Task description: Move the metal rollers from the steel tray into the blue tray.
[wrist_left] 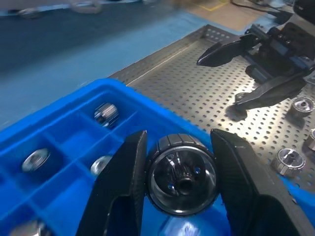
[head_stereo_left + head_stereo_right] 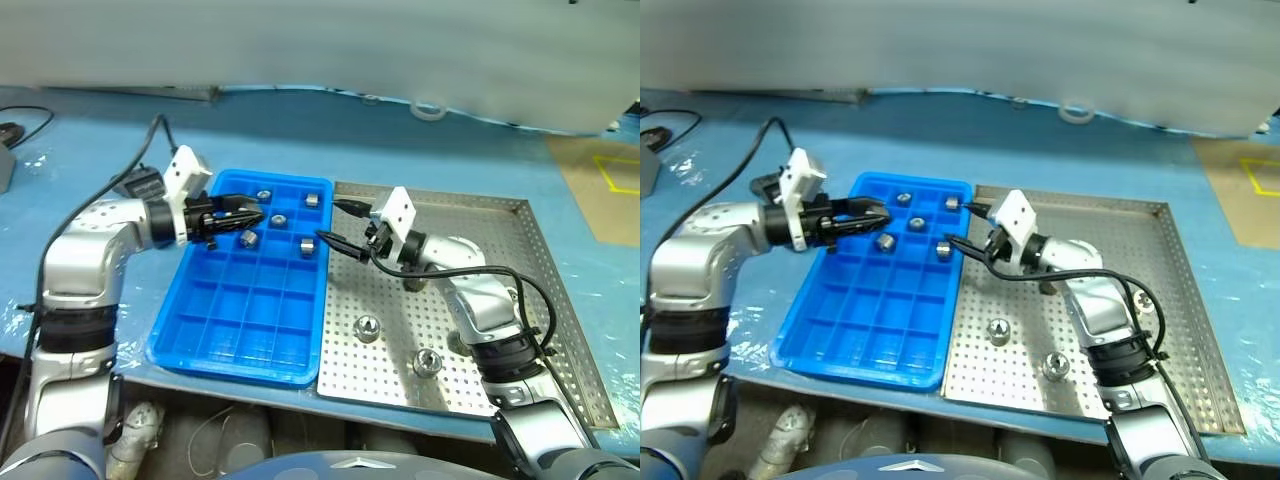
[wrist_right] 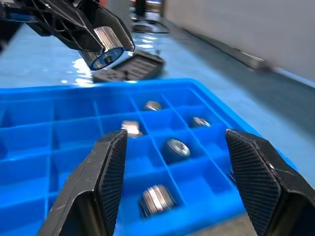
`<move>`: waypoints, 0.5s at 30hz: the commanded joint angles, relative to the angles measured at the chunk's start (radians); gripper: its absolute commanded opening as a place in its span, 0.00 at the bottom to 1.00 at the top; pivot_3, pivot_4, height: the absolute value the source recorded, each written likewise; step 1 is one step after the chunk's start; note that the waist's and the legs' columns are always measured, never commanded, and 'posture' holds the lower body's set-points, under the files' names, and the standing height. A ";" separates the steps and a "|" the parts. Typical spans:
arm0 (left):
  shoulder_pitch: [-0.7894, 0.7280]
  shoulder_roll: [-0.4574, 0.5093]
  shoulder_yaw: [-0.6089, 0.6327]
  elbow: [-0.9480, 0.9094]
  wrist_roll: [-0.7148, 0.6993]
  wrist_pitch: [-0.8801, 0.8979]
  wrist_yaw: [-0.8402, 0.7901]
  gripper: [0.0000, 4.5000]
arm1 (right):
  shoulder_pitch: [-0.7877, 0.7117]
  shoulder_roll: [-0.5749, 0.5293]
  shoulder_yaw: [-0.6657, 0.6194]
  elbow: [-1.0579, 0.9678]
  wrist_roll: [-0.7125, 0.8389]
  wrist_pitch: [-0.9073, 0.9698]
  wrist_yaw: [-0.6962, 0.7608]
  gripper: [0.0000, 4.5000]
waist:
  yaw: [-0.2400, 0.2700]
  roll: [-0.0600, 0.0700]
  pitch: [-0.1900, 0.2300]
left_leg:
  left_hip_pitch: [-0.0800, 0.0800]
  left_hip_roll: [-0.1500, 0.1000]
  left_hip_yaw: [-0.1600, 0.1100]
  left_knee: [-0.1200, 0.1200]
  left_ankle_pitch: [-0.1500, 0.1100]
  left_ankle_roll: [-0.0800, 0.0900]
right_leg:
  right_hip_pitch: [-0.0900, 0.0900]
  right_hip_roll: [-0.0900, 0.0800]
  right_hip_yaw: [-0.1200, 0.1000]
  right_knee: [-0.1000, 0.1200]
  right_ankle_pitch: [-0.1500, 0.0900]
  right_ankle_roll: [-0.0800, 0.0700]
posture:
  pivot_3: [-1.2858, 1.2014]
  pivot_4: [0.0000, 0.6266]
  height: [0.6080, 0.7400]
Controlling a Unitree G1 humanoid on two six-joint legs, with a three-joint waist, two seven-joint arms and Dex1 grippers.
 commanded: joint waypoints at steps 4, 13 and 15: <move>0.206 -0.020 0.157 -0.174 -0.101 0.071 0.177 0.37 | -0.086 0.029 0.027 0.072 0.011 -0.054 0.088 0.74 | 0.037 0.000 0.001 | 0.000 -0.001 -0.005 0.000 0.000 0.000 | 0.002 0.000 -0.001 0.000 0.000 0.000 | 0.67 0.24 1.00; 0.395 -0.111 0.137 -0.189 -0.102 0.026 0.384 0.37 | -0.100 0.018 0.029 0.104 -0.011 -0.081 0.134 0.74 | 0.091 -0.004 0.004 | 0.001 -0.001 -0.014 0.000 0.002 -0.005 | 0.004 0.001 -0.004 0.000 0.000 0.000 | 0.68 0.24 1.00; 0.371 -0.139 0.125 -0.168 -0.096 0.024 0.444 0.37 | -0.094 0.018 0.029 0.100 -0.013 -0.080 0.135 0.74 | 0.101 -0.004 0.005 | 0.001 -0.001 -0.016 0.000 0.002 -0.006 | 0.004 0.001 -0.004 0.000 0.000 0.000 | 0.68 0.24 1.00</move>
